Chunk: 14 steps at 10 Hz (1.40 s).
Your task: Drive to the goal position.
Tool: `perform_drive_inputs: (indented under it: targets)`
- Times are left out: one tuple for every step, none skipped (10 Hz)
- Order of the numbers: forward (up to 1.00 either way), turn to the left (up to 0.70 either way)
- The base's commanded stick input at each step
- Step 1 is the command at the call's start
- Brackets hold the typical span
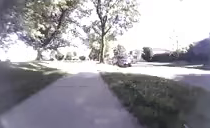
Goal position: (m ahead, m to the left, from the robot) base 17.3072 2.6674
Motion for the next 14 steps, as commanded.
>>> perform_drive_inputs:
  targets:
    - [1.00,0.02]
    - [1.00,0.02]
    - [1.00,0.01]
    - [0.55,0.00]
    - [0.09,0.01]
    - [0.06,0.01]
    - [-0.25,0.00]
    - [-0.84,0.01]
    - [-0.99,0.01]
    - [-1.00,0.01]
    - [-1.00,0.02]
    - [-1.00,0.01]
    - [-1.00,0.01]
    - [-1.00,0.01]
